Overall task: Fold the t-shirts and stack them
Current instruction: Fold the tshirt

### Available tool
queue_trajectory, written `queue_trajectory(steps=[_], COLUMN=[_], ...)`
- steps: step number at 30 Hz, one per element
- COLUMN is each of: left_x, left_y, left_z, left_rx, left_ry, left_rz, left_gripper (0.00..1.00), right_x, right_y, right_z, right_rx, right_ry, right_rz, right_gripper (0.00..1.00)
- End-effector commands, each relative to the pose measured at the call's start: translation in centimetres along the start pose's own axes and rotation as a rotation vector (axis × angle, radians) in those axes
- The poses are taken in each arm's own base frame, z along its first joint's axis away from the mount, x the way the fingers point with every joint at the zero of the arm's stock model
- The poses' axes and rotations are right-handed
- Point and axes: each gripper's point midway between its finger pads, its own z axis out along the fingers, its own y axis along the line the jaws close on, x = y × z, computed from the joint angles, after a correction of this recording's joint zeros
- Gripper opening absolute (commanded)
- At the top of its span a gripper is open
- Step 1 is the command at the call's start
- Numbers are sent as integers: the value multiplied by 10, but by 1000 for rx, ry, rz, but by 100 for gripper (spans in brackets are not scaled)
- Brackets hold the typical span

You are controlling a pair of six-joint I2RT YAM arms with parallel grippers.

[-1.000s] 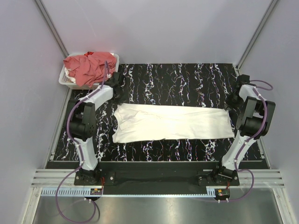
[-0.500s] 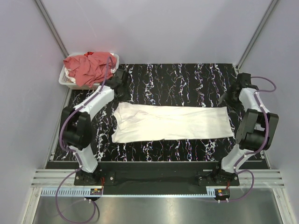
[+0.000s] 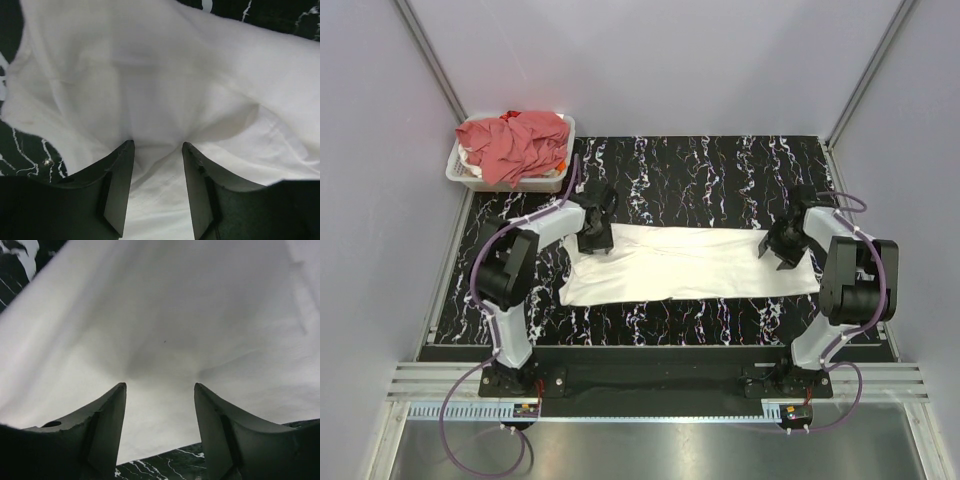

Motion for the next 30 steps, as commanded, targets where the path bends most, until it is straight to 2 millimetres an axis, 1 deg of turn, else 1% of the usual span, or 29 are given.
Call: queue_trajectory(steps=[1, 2, 3, 4, 5, 6, 7, 8, 9, 10, 11, 12, 13, 14, 16, 17, 18, 19, 20, 21, 22, 23, 24, 25, 26, 27, 28, 29, 30], left_x=[-32, -40, -40, -41, -62, -58, -58, -65, -85, -89, -122, -122, -126, -149, -171, -186, -188, -195, -196, -196, -199, -196, -195, -192, -184, -179, -172, -156, -148], left_y=[-28, -33, -34, -35, -46, -51, -53, -58, -74, -78, -100, -104, -112, -136, -162, -178, -189, -195, -192, -192, -192, -185, -179, -173, -158, -148, -137, -116, -105], left_z=[8, 3, 14, 18, 15, 33, 37, 41, 47, 49, 34, 55, 54, 48, 35, 17, 1, -16, -45, -60, -77, -106, -119, -131, -148, -153, -154, -152, -148], left_rx=[64, 76, 62, 52, 75, 78, 70, 74, 98, 97, 158, 152, 174, 274, 394, 476, 547, 576, 580, 591, 610, 616, 613, 604, 576, 546, 515, 458, 431], left_ry=[-55, -73, -54, -38, -65, -14, 24, 31, 16, 32, -34, -7, 10, -23, -69, -114, -118, -168, -208, -234, -286, -315, -333, -350, -368, -372, -369, -354, -341], left_rz=[-20, -22, -18, -25, -37, -39, -47, -53, -57, -58, -64, -64, -70, -75, -69, -47, -21, 29, 58, 87, 137, 160, 177, 203, 206, 206, 207, 190, 181], left_gripper=[48, 48, 48, 49, 49, 49, 49, 48, 48, 48, 48, 48, 49, 49, 49, 48, 48, 48, 50, 53, 54, 55, 56, 61, 61, 61, 61, 61, 61], right_x=[37, 43, 52, 58, 69, 80, 88, 102, 109, 132, 150, 164, 209, 230, 276, 310, 322, 327, 339, 339, 337, 335, 331, 323, 315, 301, 286, 273, 251], right_y=[22, 21, 28, 33, 31, 44, 50, 51, 60, 75, 84, 100, 123, 138, 164, 182, 190, 204, 207, 207, 218, 220, 218, 227, 229, 228, 238, 241, 243], right_z=[4, 5, 4, 2, 3, -3, -5, -5, -7, -12, -14, -19, -30, -38, -53, -75, -87, -104, -116, -127, -142, -150, -157, -168, -172, -171, -180, -179, -173], right_rx=[-73, -78, -100, -121, -129, -160, -182, -183, -200, -230, -243, -265, -296, -322, -349, -401, -424, -468, -487, -495, -536, -547, -550, -576, -584, -558, -574, -573, -555], right_ry=[79, 99, 108, 115, 138, 137, 156, 178, 188, 223, 247, 262, 305, 323, 378, 397, 407, 395, 396, 389, 378, 370, 355, 311, 271, 235, 187, 163, 146], right_rz=[-22, -22, -25, -22, -10, -27, -27, -32, -10, -53, -71, -47, -165, -194, -235, -327, -336, -353, -385, -398, -413, -426, -451, -459, -498, -503, -506, -523, -492], right_gripper=[59, 59, 55, 54, 54, 54, 54, 55, 55, 55, 56, 56, 57, 57, 59, 59, 60, 61, 62, 63, 63, 64, 65, 67, 68, 69, 69, 69, 69])
